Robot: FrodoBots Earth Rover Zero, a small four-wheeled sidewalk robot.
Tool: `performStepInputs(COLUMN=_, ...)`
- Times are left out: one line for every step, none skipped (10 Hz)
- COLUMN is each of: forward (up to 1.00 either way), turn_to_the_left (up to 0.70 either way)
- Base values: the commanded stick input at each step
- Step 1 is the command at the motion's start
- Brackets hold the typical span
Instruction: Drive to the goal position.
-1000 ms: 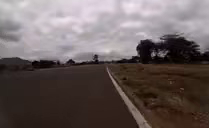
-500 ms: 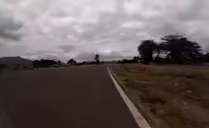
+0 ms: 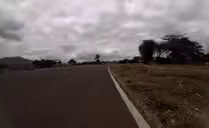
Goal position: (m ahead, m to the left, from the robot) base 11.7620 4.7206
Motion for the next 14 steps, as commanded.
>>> performStepInputs(forward=0.50, turn_to_the_left=0.00)
performStepInputs(forward=0.50, turn_to_the_left=0.00)
performStepInputs(forward=0.50, turn_to_the_left=0.00)
performStepInputs(forward=0.50, turn_to_the_left=0.00)
performStepInputs(forward=0.50, turn_to_the_left=0.00)
performStepInputs(forward=0.50, turn_to_the_left=0.00)
performStepInputs(forward=0.50, turn_to_the_left=0.00)
performStepInputs(forward=0.50, turn_to_the_left=0.00)
performStepInputs(forward=0.50, turn_to_the_left=0.00)
performStepInputs(forward=0.50, turn_to_the_left=0.00)
performStepInputs(forward=0.50, turn_to_the_left=0.00)
performStepInputs(forward=0.50, turn_to_the_left=0.00)
performStepInputs(forward=0.50, turn_to_the_left=0.00)
performStepInputs(forward=0.50, turn_to_the_left=0.00)
